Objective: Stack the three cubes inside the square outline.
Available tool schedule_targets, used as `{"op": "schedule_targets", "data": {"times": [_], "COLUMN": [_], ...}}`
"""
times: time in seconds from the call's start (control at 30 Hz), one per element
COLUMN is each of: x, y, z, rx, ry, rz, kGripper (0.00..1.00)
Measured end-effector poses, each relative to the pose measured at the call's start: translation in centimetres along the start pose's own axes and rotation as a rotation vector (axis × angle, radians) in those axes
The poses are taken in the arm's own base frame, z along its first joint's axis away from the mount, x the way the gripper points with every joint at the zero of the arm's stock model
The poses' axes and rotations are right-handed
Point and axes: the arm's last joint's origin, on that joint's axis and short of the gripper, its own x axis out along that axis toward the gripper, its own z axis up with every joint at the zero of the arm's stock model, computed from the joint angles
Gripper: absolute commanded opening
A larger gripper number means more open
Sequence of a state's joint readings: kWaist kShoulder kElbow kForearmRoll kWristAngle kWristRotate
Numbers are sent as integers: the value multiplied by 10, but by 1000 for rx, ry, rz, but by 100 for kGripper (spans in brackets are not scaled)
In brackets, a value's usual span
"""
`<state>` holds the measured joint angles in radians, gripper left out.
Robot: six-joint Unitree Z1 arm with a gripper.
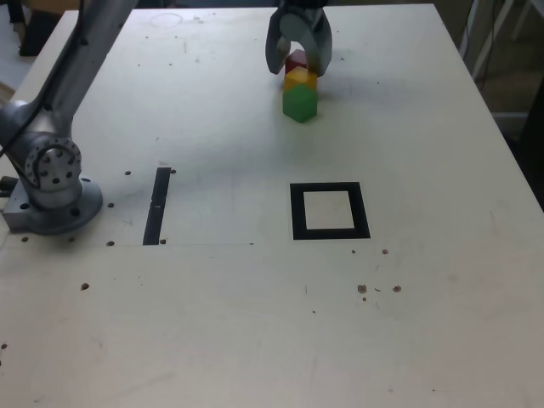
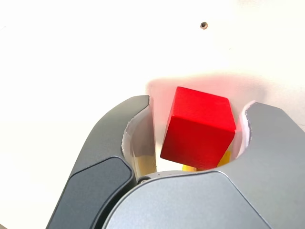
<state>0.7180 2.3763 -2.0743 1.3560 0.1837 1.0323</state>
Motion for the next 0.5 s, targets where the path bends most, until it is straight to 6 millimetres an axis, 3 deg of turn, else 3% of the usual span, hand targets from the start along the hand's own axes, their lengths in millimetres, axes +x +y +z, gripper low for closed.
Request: {"op": "schedule_targets", "data": {"times": [0.5], "x": [2], "y": [6], "z": [5], "rx": [5], "ry": [-11], "rz": [1], "kGripper": [50]}}
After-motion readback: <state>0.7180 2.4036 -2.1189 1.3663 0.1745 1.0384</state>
